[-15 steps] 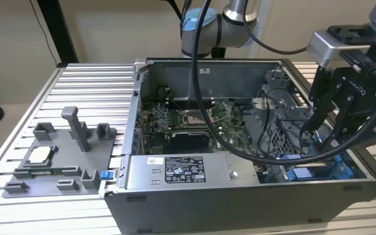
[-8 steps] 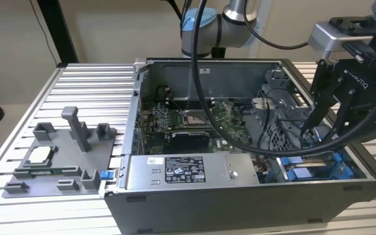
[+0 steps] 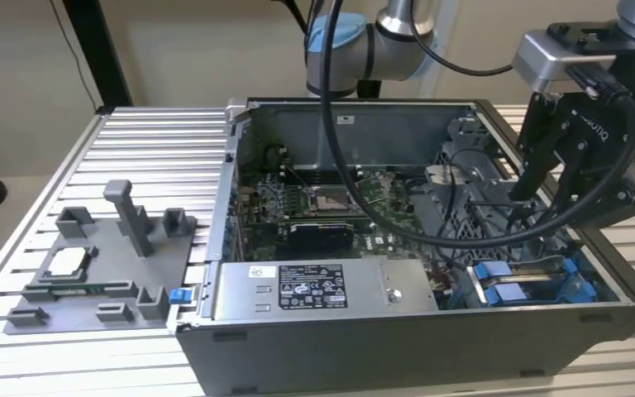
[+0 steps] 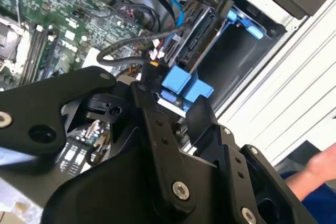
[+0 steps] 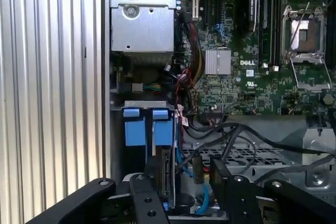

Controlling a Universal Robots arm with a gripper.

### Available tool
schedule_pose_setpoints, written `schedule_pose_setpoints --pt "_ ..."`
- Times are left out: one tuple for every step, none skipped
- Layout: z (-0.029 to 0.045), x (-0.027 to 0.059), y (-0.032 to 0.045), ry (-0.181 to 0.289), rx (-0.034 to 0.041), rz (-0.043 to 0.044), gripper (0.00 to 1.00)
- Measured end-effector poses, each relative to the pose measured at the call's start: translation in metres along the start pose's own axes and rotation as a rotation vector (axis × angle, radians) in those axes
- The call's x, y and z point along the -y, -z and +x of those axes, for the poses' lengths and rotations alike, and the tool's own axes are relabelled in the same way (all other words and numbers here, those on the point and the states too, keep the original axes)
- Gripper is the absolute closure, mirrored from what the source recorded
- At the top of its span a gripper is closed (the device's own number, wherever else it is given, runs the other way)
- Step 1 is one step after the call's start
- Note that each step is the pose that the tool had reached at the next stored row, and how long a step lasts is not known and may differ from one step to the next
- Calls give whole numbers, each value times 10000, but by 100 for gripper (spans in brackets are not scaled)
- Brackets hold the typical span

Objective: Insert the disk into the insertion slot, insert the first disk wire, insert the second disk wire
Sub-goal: 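Insert the disk into the insertion slot, then insert the first disk wire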

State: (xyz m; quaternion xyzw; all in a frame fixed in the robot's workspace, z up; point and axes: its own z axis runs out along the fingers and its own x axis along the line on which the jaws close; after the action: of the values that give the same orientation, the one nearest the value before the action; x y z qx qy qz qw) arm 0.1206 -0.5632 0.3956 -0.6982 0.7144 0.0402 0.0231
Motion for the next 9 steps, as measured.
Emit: schedule_pose_setpoints --pt "0 0 -2 3 162 -4 0" --pt "0 1 -6 7 310 -8 0" --pt "0 2 -11 6 383 -9 0" --pt "3 6 -15 4 432 -10 0" --pt "8 11 -17 1 461 -11 0" --pt "19 16 -20 0 493 -11 0" --pt "30 22 -23 1 538 -12 0" --pt "40 24 -27 1 596 -13 0" --pt "51 25 -34 -2 655 -14 0"
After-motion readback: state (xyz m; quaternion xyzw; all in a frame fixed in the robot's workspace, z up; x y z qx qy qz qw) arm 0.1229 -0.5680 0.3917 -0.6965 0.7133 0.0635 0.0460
